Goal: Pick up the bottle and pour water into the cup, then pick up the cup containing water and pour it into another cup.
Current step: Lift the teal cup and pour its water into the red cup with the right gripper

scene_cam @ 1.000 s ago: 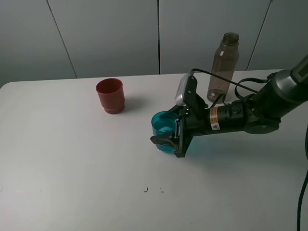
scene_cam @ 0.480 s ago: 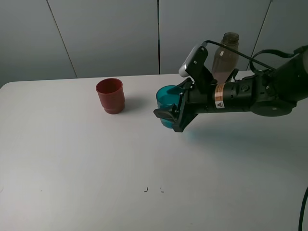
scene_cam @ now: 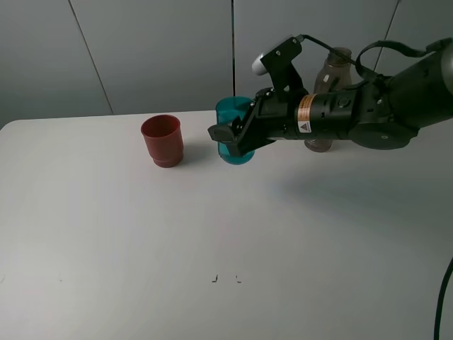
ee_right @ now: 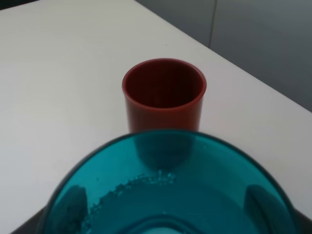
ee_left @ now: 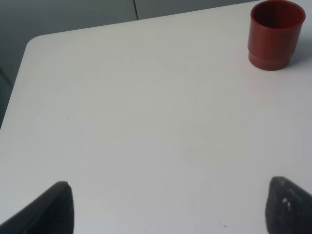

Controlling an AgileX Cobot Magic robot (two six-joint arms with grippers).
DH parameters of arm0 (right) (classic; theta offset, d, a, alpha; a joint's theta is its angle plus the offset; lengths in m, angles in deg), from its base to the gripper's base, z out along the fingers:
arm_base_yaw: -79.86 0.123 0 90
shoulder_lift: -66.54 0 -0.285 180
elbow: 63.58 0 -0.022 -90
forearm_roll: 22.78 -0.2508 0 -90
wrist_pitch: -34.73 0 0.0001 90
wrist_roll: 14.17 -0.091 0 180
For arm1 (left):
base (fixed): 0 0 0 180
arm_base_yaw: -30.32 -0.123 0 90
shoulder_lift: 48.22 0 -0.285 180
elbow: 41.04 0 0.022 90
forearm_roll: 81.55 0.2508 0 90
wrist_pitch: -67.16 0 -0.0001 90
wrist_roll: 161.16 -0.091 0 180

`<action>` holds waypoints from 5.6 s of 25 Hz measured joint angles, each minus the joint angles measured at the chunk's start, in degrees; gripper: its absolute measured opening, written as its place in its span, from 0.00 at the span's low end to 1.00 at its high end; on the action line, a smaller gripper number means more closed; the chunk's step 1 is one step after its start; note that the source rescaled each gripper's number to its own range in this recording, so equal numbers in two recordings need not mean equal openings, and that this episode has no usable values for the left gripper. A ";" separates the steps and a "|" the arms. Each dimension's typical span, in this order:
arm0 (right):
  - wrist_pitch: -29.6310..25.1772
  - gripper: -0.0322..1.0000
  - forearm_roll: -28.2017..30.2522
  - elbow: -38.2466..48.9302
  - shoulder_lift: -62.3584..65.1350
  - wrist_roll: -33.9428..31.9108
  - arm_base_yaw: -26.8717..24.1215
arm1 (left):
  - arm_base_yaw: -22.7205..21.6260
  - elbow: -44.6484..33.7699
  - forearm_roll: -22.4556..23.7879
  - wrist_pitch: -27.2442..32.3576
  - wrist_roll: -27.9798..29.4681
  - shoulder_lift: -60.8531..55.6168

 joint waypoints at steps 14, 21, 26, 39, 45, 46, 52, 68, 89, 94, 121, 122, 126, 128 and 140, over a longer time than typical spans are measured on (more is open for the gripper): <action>-7.35 0.10 -1.17 -15.30 -5.15 -5.17 0.67 | 0.00 0.00 0.00 0.00 0.00 0.00; -14.13 0.10 0.26 -25.81 -11.71 -7.18 1.80 | 0.00 0.00 0.00 0.00 0.00 0.00; -16.06 0.10 0.31 -32.74 -15.88 -8.46 2.65 | 0.00 0.00 0.00 0.00 0.00 0.00; -20.43 0.10 0.31 -44.47 -23.89 -9.88 4.18 | 0.00 0.00 0.00 0.00 0.00 0.00; -22.91 0.10 1.37 -47.15 -26.31 -8.34 4.87 | 0.00 0.00 0.00 0.00 0.38 0.00; -23.00 0.10 1.63 -47.28 -26.56 -7.86 4.98 | 0.00 0.00 0.00 0.00 0.38 0.00; -25.01 0.10 2.55 -47.62 -26.89 -4.37 5.45 | 0.00 0.00 0.00 0.00 0.38 0.00; -26.51 0.10 2.90 -53.68 -30.35 2.87 6.41 | 0.00 0.00 0.00 0.00 0.38 0.00; -28.25 0.10 3.13 -56.54 -33.22 6.89 6.65 | 0.00 0.00 0.00 0.00 0.38 0.00; -28.36 0.10 3.53 -56.54 -33.22 10.22 7.11 | 0.00 0.00 0.00 0.00 0.38 0.00; -28.36 0.10 4.34 -56.54 -33.22 41.13 8.72 | 0.00 0.00 0.00 0.00 0.38 0.00; -28.36 0.10 4.34 -56.54 -33.22 42.86 8.83 | 0.00 0.00 0.00 0.00 0.38 0.00; -28.36 0.10 4.34 -56.54 -33.22 47.56 9.33 | 0.00 0.00 0.00 0.00 0.38 0.00; -28.25 0.10 4.34 -56.54 -33.22 48.87 9.43 | 0.00 0.00 0.00 0.00 0.38 0.00; -28.15 0.10 4.34 -56.54 -33.22 56.76 9.43 | 0.00 0.00 0.00 0.00 0.38 0.00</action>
